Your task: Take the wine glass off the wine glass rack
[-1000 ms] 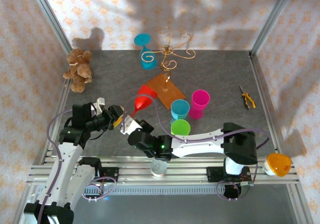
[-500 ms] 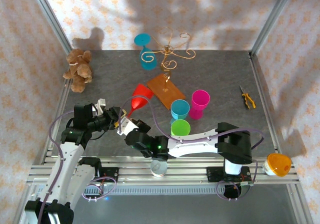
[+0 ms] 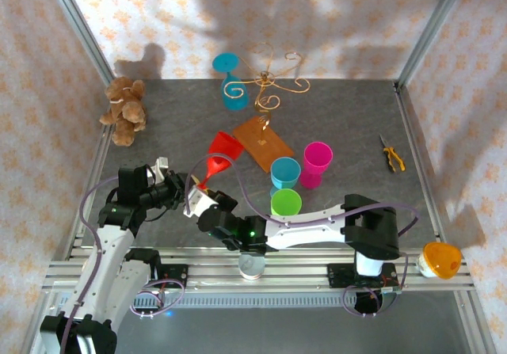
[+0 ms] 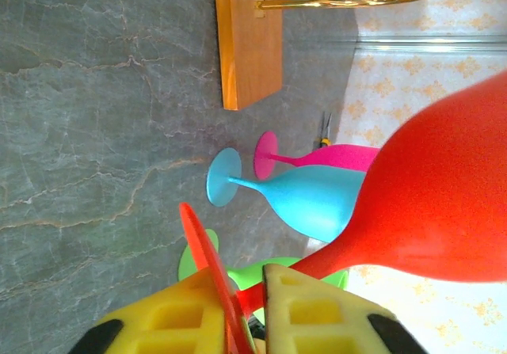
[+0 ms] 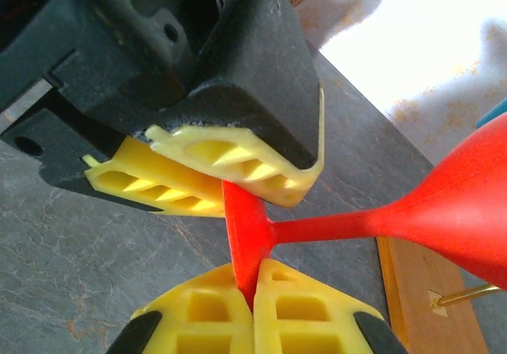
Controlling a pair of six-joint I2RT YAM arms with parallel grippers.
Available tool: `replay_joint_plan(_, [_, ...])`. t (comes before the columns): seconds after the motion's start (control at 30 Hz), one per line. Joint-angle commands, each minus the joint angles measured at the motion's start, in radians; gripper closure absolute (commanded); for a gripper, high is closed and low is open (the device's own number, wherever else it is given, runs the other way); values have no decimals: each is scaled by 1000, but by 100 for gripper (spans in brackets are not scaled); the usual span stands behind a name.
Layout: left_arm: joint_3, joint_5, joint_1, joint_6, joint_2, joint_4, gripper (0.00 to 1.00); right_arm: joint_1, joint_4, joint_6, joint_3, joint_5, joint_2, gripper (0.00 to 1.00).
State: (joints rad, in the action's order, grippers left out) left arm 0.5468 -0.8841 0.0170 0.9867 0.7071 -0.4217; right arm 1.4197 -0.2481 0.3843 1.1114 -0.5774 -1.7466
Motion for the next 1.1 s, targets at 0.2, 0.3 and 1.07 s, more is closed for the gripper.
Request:
replay_joint_plan(0.2, [-28, 19, -7, -32, 9, 60, 100, 16, 27, -54, 74, 24, 81, 100])
replay_joint_plan(0.3, [-34, 18, -6, -26, 9, 83, 100, 16, 56, -75, 83, 32, 102, 95])
replay_joint_plan(1.07, [-167, -1, -6, 55, -3, 402, 100, -97, 830, -552, 458, 481, 277, 63])
